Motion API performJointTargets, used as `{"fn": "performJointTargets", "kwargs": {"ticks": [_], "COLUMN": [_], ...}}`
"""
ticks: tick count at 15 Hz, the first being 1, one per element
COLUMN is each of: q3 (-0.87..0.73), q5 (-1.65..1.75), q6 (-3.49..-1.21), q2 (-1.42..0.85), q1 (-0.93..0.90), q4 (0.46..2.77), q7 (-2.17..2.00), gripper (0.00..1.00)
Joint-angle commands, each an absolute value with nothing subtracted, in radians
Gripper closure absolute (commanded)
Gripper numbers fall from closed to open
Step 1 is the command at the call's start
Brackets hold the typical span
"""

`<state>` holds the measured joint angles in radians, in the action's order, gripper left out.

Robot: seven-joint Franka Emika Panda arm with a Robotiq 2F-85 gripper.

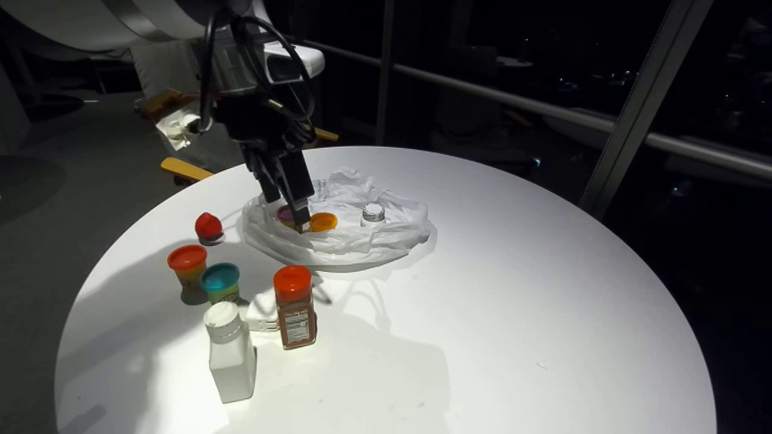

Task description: Pick up the bottles and small containers from the table and put them in the plastic bag.

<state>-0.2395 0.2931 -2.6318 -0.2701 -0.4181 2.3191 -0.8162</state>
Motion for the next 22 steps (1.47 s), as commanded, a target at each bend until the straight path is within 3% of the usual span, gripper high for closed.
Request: {"fn": "performJointTargets", "kwargs": {"ticks": [1, 10, 22], "q3": [-0.203, -0.091, -0.083], "q5": [0.375, 0.089, -0.025], "q6": [-2.555, -2.592, -2.618], "q2": [-0.161, -0.174, -0.232], "q1": [-0.342, -0.111, -0.08], "q4": [2.391, 2.42, 2.458], "q7": [-0.888, -0.766, -0.755], "gripper": [0.0, 0.0, 0.0]}}
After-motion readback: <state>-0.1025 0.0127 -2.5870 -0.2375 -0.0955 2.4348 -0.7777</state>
